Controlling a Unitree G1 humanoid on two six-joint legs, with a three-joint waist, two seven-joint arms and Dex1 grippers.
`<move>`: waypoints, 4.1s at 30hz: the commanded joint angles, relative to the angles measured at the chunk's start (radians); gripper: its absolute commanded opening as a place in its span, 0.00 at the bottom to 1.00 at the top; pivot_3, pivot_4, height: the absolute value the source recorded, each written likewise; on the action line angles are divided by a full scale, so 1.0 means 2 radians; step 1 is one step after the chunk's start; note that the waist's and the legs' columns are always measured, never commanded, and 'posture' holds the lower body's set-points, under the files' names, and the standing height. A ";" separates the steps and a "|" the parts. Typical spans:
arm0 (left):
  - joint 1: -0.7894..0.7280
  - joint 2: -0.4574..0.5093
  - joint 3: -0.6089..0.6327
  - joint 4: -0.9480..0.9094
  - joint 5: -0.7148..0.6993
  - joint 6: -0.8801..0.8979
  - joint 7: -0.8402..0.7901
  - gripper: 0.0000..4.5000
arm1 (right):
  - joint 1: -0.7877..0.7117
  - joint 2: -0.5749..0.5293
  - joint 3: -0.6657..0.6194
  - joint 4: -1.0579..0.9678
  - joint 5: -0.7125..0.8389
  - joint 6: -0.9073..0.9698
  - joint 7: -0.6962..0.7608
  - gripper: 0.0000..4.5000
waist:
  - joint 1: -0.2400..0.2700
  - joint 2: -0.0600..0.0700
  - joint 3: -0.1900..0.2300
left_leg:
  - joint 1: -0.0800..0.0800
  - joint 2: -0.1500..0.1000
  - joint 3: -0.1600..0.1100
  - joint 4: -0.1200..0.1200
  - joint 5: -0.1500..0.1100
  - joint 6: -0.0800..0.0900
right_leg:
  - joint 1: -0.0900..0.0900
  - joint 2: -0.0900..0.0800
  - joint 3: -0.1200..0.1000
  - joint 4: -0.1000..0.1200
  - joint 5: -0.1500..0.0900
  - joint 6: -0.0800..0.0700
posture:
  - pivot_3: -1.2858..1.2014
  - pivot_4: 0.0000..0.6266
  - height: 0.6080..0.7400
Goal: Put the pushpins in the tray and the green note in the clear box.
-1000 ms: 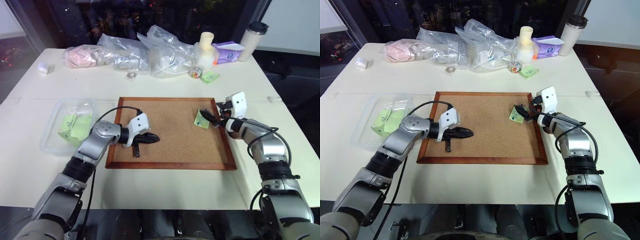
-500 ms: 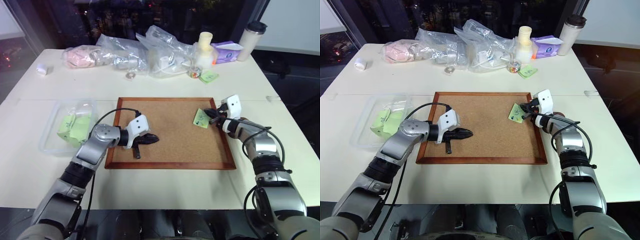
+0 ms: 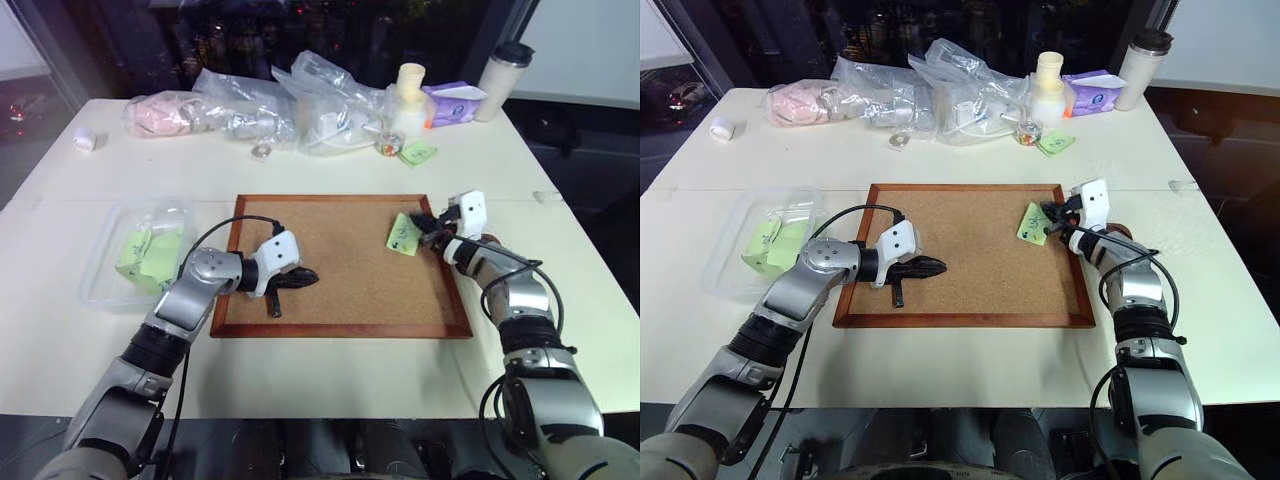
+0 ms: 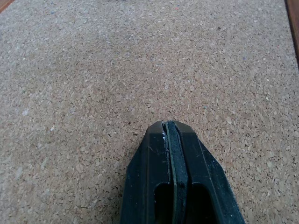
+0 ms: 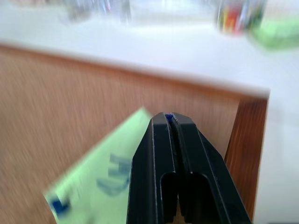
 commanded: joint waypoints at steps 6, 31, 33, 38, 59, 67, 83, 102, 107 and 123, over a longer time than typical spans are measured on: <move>0.011 -0.008 -0.018 0.021 0.020 0.011 0.007 0.00 | 0.009 -0.002 -0.022 -0.052 0.009 -0.004 -0.017 0.00 | 0.001 0.000 0.000 | 0.002 0.000 0.000 0.000 0.000 0.000 | 0.002 0.000 0.000 0.000 0.000 0.000 | 0.52 0.24 0.95; 0.003 -0.010 -0.003 0.040 0.017 0.000 0.003 0.00 | 0.194 -0.040 -0.088 -0.206 0.018 0.100 -0.114 0.13 | 0.000 0.001 -0.001 | 0.006 0.000 0.000 -0.001 -0.001 0.003 | 0.005 0.000 0.001 0.000 0.000 0.000 | 0.52 0.24 0.95; 0.003 -0.009 -0.003 0.039 0.017 0.001 0.003 0.00 | 0.194 -0.041 -0.090 -0.204 0.017 0.099 -0.118 0.30 | 0.000 0.001 -0.001 | 0.006 0.000 0.000 -0.001 -0.001 0.003 | 0.005 0.000 0.001 0.000 0.000 0.000 | 0.52 0.24 0.95; 0.004 -0.010 -0.002 0.041 0.017 0.000 0.006 0.00 | 0.193 -0.043 -0.093 -0.209 0.017 0.090 -0.126 0.88 | 0.000 0.001 -0.001 | 0.006 0.000 0.000 -0.001 -0.001 0.003 | 0.005 0.000 0.001 0.000 0.000 0.000 | 0.52 0.24 0.95; 0.008 -0.006 0.000 0.035 0.017 0.002 0.005 0.00 | 0.162 -0.021 0.007 -0.273 0.029 0.130 -0.066 0.99 | 0.000 0.001 -0.001 | 0.006 0.000 -0.001 -0.001 -0.002 0.003 | 0.005 0.000 0.001 0.000 0.000 0.000 | 0.52 0.24 0.95; 0.016 -0.005 0.005 0.021 0.012 0.012 0.009 0.00 | 0.160 -0.004 0.039 -0.258 0.018 0.116 -0.045 0.99 | -0.001 0.001 -0.001 | 0.006 0.000 -0.001 -0.001 -0.002 0.003 | 0.005 0.000 0.001 0.000 0.000 0.000 | 0.52 0.24 0.95; 0.023 0.001 0.002 0.016 0.014 0.024 0.005 0.00 | 0.168 0.006 0.038 -0.218 0.016 0.083 -0.020 0.48 | -0.002 0.001 -0.001 | 0.006 0.000 -0.001 -0.001 -0.002 0.003 | 0.005 0.000 0.001 -0.001 0.000 0.000 | 0.52 0.24 0.95; 0.040 0.017 -0.016 0.003 0.026 0.028 0.000 0.00 | 0.171 0.023 0.013 -0.224 0.014 0.063 -0.051 0.00 | -0.004 0.001 -0.001 | 0.006 0.000 -0.001 -0.002 -0.002 0.003 | 0.005 0.000 0.001 -0.001 0.000 0.000 | 0.52 0.24 0.95; 0.038 0.019 -0.015 0.003 0.022 0.034 -0.007 0.00 | 0.165 0.033 -0.008 -0.221 0.020 0.045 -0.076 0.00 | -0.004 0.001 -0.001 | 0.006 0.000 -0.001 -0.002 -0.002 0.003 | 0.005 0.000 0.001 -0.001 0.000 0.000 | 0.52 0.24 0.95; 0.033 0.023 -0.014 0.015 0.019 0.035 -0.013 0.00 | 0.189 0.048 -0.045 -0.285 0.056 0.075 -0.113 0.00 | -0.006 0.002 -0.001 | 0.006 0.001 -0.001 -0.003 -0.002 0.004 | 0.005 0.001 0.001 -0.002 0.000 -0.001 | 0.52 0.24 0.95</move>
